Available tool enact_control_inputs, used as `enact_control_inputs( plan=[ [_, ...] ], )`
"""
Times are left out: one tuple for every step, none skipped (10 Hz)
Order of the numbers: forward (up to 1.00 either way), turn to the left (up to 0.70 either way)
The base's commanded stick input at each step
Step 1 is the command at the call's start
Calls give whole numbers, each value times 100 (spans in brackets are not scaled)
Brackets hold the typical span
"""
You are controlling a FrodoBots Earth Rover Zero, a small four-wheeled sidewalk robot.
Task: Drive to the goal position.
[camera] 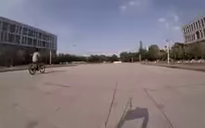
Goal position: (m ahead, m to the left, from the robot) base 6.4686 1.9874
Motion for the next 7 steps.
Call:
enact_control_inputs(
  plan=[
    [100,0],
    [100,0],
    [100,0],
    [100,0],
    [100,0],
    [100,0],
    [100,0]
  ],
)
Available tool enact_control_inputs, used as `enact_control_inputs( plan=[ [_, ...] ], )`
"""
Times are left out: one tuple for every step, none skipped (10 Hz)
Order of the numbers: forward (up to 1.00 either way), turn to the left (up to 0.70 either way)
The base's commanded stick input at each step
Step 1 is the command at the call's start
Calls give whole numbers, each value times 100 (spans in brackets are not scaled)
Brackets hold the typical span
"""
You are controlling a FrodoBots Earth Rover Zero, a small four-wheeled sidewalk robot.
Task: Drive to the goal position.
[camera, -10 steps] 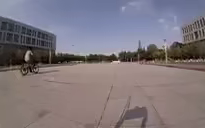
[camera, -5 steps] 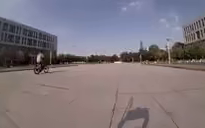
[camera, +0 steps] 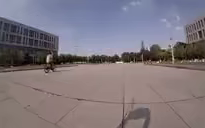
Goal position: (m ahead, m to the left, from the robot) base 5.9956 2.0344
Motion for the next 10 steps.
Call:
enact_control_inputs(
  plan=[
    [100,0],
    [100,0],
    [100,0],
    [100,0],
    [100,0],
    [100,0],
    [100,0],
    [100,0],
    [100,0],
    [100,0]
  ],
)
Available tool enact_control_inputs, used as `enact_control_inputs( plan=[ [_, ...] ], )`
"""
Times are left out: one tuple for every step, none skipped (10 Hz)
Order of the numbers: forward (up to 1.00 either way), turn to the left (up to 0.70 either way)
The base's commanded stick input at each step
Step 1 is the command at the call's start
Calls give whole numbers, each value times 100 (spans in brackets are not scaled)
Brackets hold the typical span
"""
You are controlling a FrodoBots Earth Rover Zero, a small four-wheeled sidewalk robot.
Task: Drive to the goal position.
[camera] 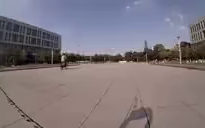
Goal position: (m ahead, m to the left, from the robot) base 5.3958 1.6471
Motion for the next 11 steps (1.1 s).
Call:
enact_control_inputs(
  plan=[
    [100,0],
    [100,0],
    [100,0],
    [100,0],
    [100,0],
    [100,0],
    [100,0],
    [100,0],
    [100,0],
    [100,0],
    [100,0]
  ],
)
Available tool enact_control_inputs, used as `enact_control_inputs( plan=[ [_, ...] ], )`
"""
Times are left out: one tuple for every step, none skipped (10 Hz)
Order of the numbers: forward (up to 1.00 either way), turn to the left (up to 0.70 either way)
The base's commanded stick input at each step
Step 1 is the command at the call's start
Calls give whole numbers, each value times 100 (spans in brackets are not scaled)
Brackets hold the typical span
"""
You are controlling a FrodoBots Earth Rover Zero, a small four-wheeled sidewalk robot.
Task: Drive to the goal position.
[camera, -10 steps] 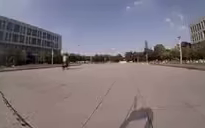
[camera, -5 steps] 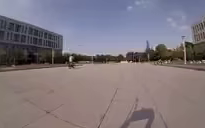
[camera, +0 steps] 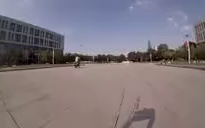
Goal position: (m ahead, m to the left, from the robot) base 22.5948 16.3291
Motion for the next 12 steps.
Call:
enact_control_inputs(
  plan=[
    [100,0],
    [100,0],
    [100,0],
    [100,0],
    [100,0],
    [100,0],
    [100,0],
    [100,0],
    [100,0],
    [100,0],
    [100,0],
    [100,0]
  ],
)
